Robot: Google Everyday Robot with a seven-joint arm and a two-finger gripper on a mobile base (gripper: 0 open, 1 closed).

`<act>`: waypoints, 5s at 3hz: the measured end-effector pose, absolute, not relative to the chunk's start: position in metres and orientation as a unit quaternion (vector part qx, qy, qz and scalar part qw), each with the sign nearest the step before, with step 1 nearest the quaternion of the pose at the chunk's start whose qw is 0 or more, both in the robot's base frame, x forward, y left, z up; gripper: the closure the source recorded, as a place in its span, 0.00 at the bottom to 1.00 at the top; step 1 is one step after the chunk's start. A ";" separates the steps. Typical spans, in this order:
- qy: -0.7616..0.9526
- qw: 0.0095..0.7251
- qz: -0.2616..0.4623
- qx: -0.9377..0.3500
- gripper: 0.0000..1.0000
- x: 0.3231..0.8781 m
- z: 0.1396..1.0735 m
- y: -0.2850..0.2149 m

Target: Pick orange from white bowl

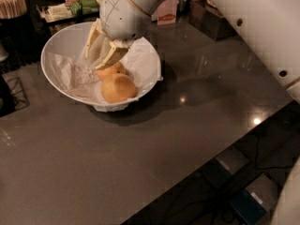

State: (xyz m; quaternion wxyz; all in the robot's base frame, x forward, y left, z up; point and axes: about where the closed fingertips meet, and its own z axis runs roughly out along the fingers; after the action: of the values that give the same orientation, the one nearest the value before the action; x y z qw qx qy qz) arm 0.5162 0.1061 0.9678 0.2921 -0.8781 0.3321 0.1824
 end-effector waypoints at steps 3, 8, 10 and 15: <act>0.449 0.366 0.132 -0.804 0.00 0.515 0.973 0.056; 0.506 0.410 0.216 -0.728 0.00 0.547 0.955 0.046; 0.506 0.410 0.216 -0.728 0.18 0.547 0.955 0.046; 0.557 0.332 0.272 -0.711 0.23 0.559 0.910 0.031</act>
Offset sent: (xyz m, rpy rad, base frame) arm -0.0119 -0.0977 0.0142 0.1622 -0.0736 -0.5463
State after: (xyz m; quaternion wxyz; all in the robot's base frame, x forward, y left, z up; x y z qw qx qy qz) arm 0.5592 0.0311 0.9105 0.3322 -0.7107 0.5571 0.2723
